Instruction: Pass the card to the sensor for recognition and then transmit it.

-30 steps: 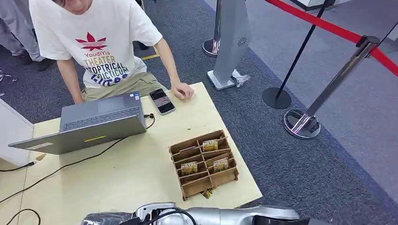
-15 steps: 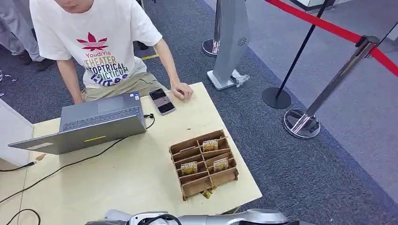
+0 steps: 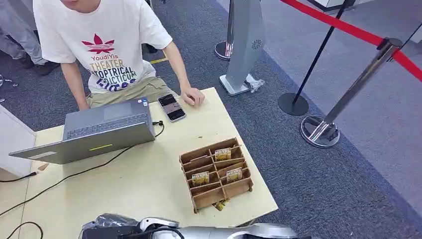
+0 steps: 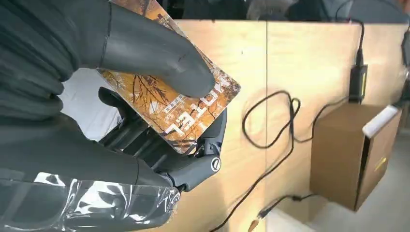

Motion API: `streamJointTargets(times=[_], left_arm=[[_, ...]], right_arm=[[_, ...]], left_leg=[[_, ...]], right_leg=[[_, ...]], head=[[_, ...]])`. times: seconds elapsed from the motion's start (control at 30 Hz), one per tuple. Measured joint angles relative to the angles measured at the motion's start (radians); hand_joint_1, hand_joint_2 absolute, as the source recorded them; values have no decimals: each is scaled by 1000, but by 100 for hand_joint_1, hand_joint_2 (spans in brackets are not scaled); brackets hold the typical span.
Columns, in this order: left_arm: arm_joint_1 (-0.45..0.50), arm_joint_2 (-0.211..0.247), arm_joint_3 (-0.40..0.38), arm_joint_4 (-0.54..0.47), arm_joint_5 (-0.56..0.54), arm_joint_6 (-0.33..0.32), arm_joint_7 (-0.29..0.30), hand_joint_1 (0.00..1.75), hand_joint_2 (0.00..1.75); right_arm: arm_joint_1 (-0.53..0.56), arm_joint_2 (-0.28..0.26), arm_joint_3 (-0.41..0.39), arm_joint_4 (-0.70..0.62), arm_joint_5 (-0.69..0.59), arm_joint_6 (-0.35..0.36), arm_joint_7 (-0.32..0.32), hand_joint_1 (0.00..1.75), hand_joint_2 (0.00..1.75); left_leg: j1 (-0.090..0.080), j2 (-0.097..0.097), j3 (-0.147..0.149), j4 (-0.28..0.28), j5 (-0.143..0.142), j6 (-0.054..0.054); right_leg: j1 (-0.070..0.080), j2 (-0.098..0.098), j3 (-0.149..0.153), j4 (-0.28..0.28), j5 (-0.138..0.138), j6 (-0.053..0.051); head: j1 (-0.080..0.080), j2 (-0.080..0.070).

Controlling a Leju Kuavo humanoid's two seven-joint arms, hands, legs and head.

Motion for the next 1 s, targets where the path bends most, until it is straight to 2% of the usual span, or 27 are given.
streamJointTargets(times=[0.47,0.77,1.0], left_arm=[[-5,3,-22,0,18,-15,13,0,175],[-2,11,-24,0,48,-8,4,0,175],[4,16,-24,2,63,-3,-12,0,175]], right_arm=[[-14,0,-71,194,19,-62,-42,175,175],[5,-2,-76,299,26,-55,-38,175,175],[9,-2,-86,329,15,-47,-32,175,175]], left_leg=[[0,0,0,0,0,0],[0,0,0,0,0,0],[0,0,0,0,0,0]], right_leg=[[0,0,0,0,0,0],[0,0,0,0,0,0],[0,0,0,0,0,0]], head=[[0,0],[0,0],[0,0]])
